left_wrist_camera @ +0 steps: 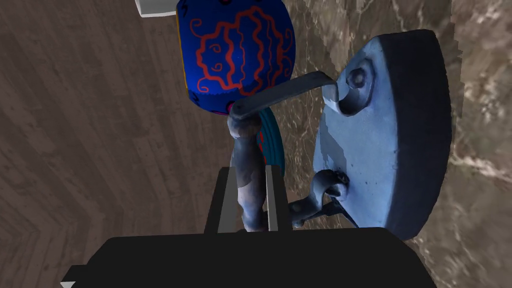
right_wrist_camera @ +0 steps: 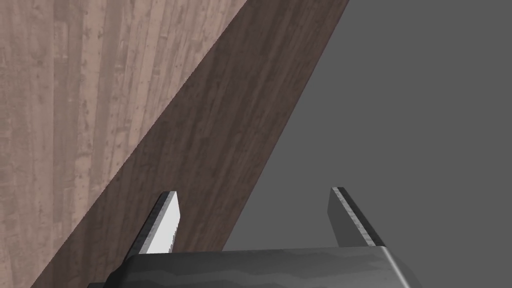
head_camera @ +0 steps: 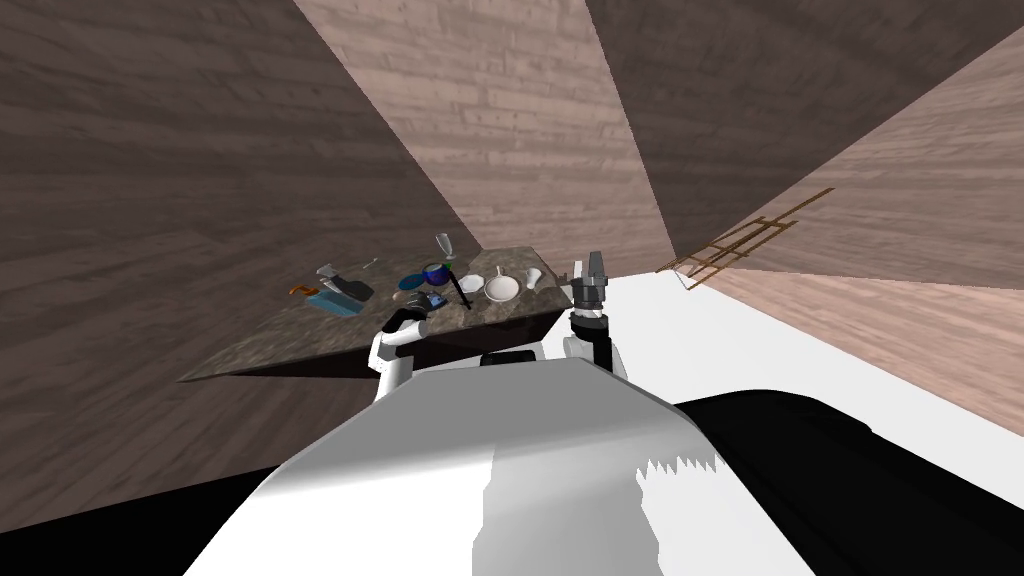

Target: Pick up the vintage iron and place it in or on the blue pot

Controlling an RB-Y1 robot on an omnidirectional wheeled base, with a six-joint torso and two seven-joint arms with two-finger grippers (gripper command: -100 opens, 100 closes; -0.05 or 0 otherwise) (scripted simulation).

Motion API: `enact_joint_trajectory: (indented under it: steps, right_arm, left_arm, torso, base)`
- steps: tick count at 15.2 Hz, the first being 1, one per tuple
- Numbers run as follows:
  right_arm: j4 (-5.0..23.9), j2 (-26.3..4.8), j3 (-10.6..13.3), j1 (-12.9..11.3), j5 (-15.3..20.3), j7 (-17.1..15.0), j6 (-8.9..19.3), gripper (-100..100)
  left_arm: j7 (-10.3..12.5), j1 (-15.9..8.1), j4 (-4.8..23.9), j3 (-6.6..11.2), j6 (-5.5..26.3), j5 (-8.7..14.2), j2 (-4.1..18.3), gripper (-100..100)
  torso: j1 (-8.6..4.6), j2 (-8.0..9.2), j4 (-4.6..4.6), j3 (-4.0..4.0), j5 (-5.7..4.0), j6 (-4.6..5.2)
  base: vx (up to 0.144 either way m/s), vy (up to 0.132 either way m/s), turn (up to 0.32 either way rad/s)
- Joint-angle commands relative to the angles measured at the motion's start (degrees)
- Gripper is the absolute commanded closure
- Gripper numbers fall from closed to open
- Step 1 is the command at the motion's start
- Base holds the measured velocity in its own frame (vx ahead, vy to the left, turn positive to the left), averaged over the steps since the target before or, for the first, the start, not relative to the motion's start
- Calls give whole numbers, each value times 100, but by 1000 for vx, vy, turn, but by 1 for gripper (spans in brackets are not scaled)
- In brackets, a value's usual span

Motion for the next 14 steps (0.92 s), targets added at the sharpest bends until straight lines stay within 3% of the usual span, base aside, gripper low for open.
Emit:
enact_joint_trajectory:
  steps: [1,3,4,8,14]
  right_arm:
    - [0,0,0,0,0,0,0,0]
    - [0,0,0,0,0,0,0,0]
    - [0,0,0,0,0,0,0,0]
    - [0,1,1,-1,0,0,0,0]
    - [0,1,1,-1,0,0,0,0]
  left_arm:
    - [0,0,0,0,0,0,0,100]
    - [0,-3,-4,1,-4,0,1,100]
    - [0,-57,-5,-33,208,110,48,-100]
    - [9,-111,-27,-47,445,203,100,-100]
    - [55,-247,-100,-43,1081,390,236,-100]
  torso:
    - [0,0,0,0,0,0]
    - [2,-1,-3,-2,3,0]
    - [2,-2,-3,-2,3,0]
    - [-22,17,1,8,-2,3]
    - [-23,19,2,10,-3,4]
  base:
    - [0,0,0]
    - [0,0,0]
    - [-27,-31,-182]
    - [-50,-59,-157]
    - [-47,-61,-176]
